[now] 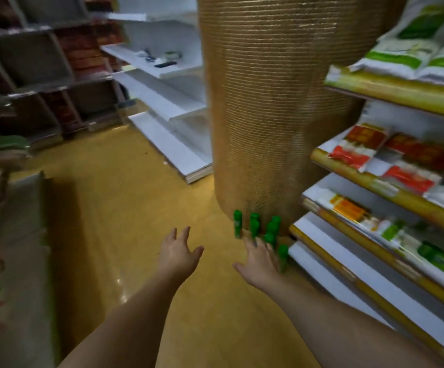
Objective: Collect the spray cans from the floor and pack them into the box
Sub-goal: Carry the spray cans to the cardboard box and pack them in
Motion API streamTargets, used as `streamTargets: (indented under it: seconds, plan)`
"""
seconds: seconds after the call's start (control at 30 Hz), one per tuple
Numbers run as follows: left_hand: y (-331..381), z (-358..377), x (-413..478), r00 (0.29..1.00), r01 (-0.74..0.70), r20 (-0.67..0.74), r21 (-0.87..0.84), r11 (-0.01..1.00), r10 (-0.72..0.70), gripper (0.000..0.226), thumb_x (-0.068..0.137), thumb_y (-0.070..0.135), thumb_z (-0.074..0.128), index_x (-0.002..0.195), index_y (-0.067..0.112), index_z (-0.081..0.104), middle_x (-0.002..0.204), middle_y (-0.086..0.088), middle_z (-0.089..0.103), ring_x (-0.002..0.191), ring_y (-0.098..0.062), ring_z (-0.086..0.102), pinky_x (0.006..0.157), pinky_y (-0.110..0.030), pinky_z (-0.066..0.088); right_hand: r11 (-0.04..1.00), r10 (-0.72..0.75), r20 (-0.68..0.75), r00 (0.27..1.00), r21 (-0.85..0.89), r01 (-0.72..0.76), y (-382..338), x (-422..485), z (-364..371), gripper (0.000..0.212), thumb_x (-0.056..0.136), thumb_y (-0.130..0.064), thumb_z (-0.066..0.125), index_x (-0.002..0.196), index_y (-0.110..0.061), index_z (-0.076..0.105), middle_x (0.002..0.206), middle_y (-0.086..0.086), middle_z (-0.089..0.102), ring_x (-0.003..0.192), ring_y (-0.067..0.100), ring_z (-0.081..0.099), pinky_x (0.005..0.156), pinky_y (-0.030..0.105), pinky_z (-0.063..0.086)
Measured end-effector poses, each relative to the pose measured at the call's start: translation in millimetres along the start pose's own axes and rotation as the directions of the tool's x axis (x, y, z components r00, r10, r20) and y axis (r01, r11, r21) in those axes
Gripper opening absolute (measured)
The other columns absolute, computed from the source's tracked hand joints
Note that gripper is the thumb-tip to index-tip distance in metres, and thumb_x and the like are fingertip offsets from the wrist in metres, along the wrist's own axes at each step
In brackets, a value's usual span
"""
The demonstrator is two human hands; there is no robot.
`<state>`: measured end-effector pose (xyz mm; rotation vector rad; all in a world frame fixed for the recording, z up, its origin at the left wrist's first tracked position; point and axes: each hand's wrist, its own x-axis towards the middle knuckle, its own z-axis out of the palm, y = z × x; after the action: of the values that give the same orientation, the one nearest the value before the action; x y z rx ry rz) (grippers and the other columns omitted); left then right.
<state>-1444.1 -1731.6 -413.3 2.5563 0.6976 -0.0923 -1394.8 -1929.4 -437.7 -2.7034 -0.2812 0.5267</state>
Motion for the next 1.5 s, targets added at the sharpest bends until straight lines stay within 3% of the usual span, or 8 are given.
streamTargets:
  seconds: [0.17,0.27,0.43,0.57,0.83,1.07,1.33,1.5]
  plan:
    - [12.5,23.1,2.4,0.988,-0.105,0.112,0.016,0.994,0.103,0.075,0.097,0.051,0.058,0.159,0.028,0.023,0.166,-0.010,0.018,0.152,-0.030,0.019,0.121,-0.043,0.028,0.986,0.160,-0.039,0.986,0.048,-0.158,37.4,-27.6,8.2,0.081,0.094,-0.055,0.060,0.159,-0.030,0.019,0.165,0.005,0.019,0.150,0.032,0.020,0.117,0.046,0.032]
    - [29.1,37.5,4.9,0.972,-0.171,0.169,0.030,0.985,0.164,0.075,0.097,0.051,0.058,0.159,0.029,0.023,0.166,-0.010,0.017,0.152,-0.030,0.018,0.120,-0.043,0.029,0.976,0.215,-0.071,0.974,0.057,-0.212,55.7,-34.8,6.8,0.072,0.090,-0.056,0.062,0.151,-0.031,0.032,0.157,0.005,0.032,0.142,0.032,0.031,0.111,0.049,0.038]
    - [56.1,56.1,20.6,0.938,-0.270,0.238,0.056,0.961,0.250,0.076,0.097,0.052,0.057,0.160,0.028,0.021,0.167,-0.010,0.015,0.152,-0.031,0.016,0.121,-0.043,0.026,0.956,0.290,-0.075,0.954,0.074,-0.284,80.2,-24.9,1.0,0.084,0.092,-0.057,0.059,0.160,-0.030,0.017,0.164,0.005,0.023,0.148,0.032,0.024,0.115,0.046,0.034]
    - [80.2,66.1,56.5,0.928,-0.301,0.250,0.061,0.952,0.278,0.075,0.096,0.053,0.057,0.159,0.029,0.023,0.166,-0.012,0.017,0.152,-0.032,0.018,0.119,-0.044,0.029,0.950,0.306,-0.090,0.948,0.088,-0.298,95.5,14.2,-6.3,0.080,0.092,-0.059,0.057,0.158,-0.028,0.023,0.163,0.006,0.026,0.147,0.032,0.026,0.114,0.045,0.032]
    - [129.8,86.1,131.3,0.932,-0.272,0.277,0.115,0.955,0.232,0.076,0.096,0.053,0.057,0.159,0.030,0.020,0.167,-0.009,0.015,0.152,-0.030,0.017,0.117,-0.043,0.032,0.951,0.277,-0.038,0.960,0.152,-0.268,117.4,112.0,-33.9,0.079,0.091,-0.057,0.059,0.157,-0.031,0.025,0.158,0.005,0.033,0.142,0.030,0.033,0.109,0.044,0.037]
    - [153.7,92.4,190.5,0.922,-0.287,0.306,0.125,0.950,0.238,0.075,0.097,0.049,0.057,0.159,0.028,0.020,0.167,-0.010,0.013,0.152,-0.030,0.016,0.118,-0.042,0.029,0.955,0.259,0.008,0.966,0.147,-0.257,123.7,181.8,-50.4,0.084,0.091,-0.059,0.061,0.158,-0.029,0.022,0.162,0.005,0.027,0.145,0.032,0.029,0.110,0.044,0.038]
    - [131.9,106.3,297.5,0.890,-0.315,0.393,0.157,0.936,0.234,0.077,0.097,0.050,0.056,0.160,0.026,0.018,0.167,-0.011,0.013,0.152,-0.032,0.016,0.119,-0.042,0.028,0.920,0.343,0.084,0.935,0.169,-0.353,95.9,271.7,-32.3,0.085,0.091,-0.058,0.060,0.159,-0.028,0.019,0.159,0.009,0.031,0.143,0.036,0.033,0.108,0.043,0.039]
    - [101.5,131.2,387.4,0.838,-0.314,0.508,0.149,0.938,0.200,0.079,0.096,0.052,0.056,0.160,0.023,0.019,0.166,-0.014,0.018,0.150,-0.035,0.021,0.118,-0.043,0.031,0.849,0.471,0.123,0.873,0.203,-0.487,71.2,334.9,-11.7,0.083,0.092,-0.056,0.062,0.159,-0.025,0.023,0.159,0.009,0.032,0.143,0.034,0.035,0.111,0.042,0.039]
